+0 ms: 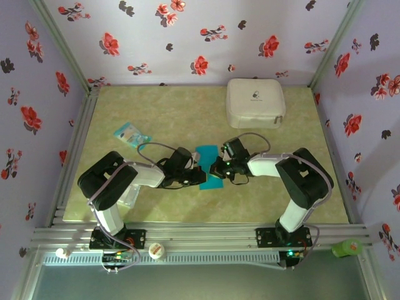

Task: Fold a paper plane with a square sheet of paper (pick it up from the middle)
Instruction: Fold the triangle a second time at the center of the table.

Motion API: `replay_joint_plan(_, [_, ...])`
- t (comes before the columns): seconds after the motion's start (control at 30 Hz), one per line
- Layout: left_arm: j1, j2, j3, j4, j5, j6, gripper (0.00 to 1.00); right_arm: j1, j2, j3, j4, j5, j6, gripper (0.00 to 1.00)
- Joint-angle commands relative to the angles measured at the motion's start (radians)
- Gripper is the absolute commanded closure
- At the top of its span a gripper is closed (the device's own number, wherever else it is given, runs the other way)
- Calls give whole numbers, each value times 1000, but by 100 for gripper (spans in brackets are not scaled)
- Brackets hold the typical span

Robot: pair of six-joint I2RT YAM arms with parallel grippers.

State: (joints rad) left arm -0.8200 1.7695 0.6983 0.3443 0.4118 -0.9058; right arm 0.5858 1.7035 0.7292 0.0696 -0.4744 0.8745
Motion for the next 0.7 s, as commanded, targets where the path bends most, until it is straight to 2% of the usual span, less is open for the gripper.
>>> replay_joint_plan(0.0, [-10,30,-23,-143,-42,32,100,-41,8,9,-58,73,-32,100])
replay_joint_plan(0.3, [-11,31,-20,-148,-43,41,100,-134,27,-40,94,49,40,100])
replay_joint_plan(0.43, [-12,28,-23,-149,-43,37,100,-142,7,-7,13,111,0,100])
replay_joint_plan(0.67, [-12,27,-16,-145,-44,34,100,-135,-84,-47,123,11,22,99])
